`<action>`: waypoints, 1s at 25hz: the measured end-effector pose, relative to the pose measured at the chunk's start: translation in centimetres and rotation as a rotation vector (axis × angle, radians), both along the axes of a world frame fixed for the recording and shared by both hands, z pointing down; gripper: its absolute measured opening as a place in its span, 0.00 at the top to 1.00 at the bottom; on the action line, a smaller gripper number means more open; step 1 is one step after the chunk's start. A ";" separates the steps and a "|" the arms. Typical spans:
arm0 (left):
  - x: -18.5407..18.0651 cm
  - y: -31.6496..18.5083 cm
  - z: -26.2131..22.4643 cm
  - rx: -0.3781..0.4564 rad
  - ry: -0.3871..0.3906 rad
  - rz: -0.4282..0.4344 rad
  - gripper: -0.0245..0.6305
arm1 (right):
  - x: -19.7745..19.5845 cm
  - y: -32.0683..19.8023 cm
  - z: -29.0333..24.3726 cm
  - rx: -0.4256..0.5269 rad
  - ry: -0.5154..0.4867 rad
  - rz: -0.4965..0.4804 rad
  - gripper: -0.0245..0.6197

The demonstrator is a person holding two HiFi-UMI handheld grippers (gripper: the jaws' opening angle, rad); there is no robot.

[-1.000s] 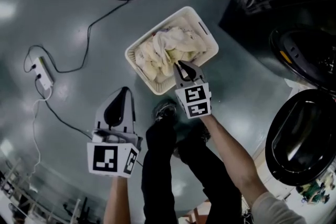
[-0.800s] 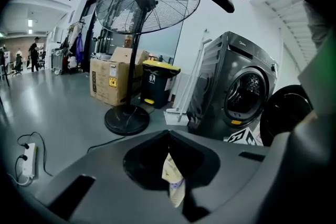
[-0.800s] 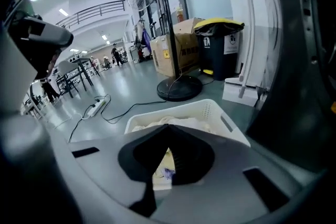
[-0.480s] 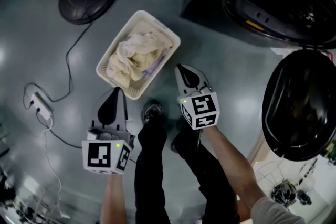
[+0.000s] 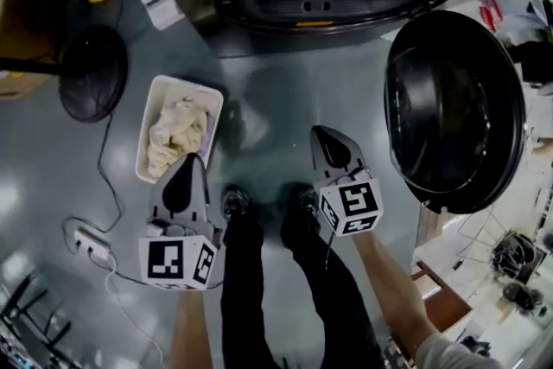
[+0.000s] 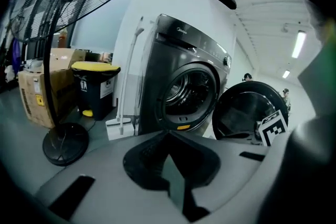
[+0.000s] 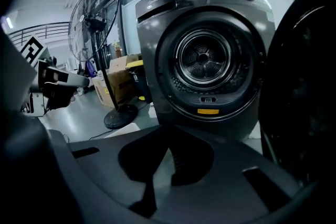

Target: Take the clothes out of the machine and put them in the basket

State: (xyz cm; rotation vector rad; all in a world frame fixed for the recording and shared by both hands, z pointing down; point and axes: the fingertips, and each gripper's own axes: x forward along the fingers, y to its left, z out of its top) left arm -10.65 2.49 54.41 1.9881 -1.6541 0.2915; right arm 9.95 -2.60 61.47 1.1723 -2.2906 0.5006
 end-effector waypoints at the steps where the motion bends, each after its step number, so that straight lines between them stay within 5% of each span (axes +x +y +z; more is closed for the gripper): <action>1: 0.9 -0.4 -1.1 0.004 0.000 0.014 0.94 | 1.1 0.0 -1.3 0.006 0.000 0.014 0.92; 12: 6.0 -2.6 -15.4 0.043 -0.034 0.096 0.94 | 6.4 -1.2 -20.5 0.122 -0.040 0.067 0.93; 25: 5.4 -6.0 -38.5 0.193 -0.098 0.110 0.93 | 8.3 -4.0 -44.1 0.267 -0.089 0.093 0.93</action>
